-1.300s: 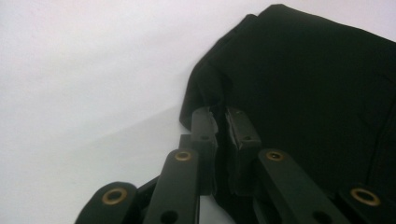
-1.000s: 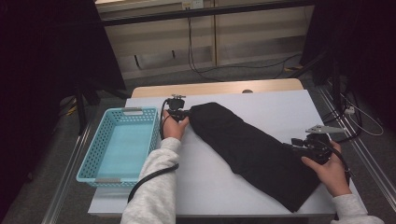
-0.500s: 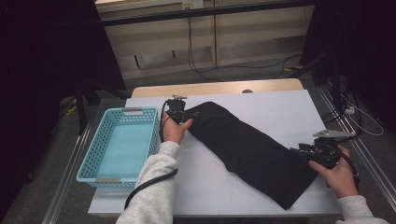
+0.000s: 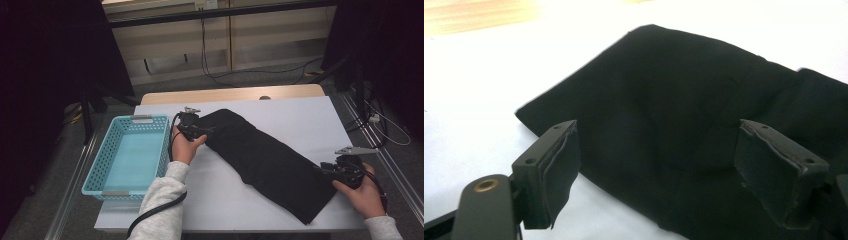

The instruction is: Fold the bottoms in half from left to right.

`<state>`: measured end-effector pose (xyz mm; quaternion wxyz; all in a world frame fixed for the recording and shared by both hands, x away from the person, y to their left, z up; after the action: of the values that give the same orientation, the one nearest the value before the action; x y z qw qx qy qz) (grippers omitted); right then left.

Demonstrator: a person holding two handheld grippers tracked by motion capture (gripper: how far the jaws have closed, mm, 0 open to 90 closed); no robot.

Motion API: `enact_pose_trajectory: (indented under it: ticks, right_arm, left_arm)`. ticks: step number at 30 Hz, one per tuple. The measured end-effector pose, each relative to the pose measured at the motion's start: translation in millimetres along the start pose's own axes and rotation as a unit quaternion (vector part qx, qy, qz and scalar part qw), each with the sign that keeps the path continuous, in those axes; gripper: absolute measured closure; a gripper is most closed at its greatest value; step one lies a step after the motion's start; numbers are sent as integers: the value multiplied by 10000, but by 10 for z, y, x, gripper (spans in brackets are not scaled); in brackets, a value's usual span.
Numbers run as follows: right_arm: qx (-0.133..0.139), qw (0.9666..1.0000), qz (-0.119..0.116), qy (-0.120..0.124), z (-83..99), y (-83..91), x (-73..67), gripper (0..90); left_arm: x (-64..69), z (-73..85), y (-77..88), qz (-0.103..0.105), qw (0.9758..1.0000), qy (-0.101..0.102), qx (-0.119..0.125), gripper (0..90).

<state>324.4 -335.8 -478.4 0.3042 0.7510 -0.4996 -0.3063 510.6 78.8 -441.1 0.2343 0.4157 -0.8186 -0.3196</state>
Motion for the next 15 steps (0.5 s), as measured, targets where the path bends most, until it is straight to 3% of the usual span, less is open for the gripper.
enact_pose_trajectory:
  ticks: [4, 6, 7, 15]
  right_arm:
    - [-33, 9999, -129, -60, 3, -2, 2, 780]
    - [-79, 9992, -362, -113, 11, -8, -7, 870]
    - [-85, 9985, -505, -178, 18, -18, -16, 871]
    - [-262, 9985, -480, -101, 12, 58, 75, 886]
  left_arm:
    - [31, 65, 22, 0, 10000, -85, 24, 187]
    - [51, 87, 29, 52, 9999, -86, 52, 184]
    - [64, 99, 29, 68, 9999, -71, 60, 181]
    - [213, 190, 59, 286, 9992, -213, 179, 173]
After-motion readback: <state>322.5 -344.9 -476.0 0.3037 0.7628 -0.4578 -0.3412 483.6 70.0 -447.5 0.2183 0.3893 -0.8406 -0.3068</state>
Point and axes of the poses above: each handheld gripper's, and its own axes: y roughly backward along the jaws, z roughly out of its underside, x roughly to its right, the point moved 3 cm from there along -y, roughly forward along the jaws, and after that the axes turned 5 degrees about -x, right-handed, at the moved point
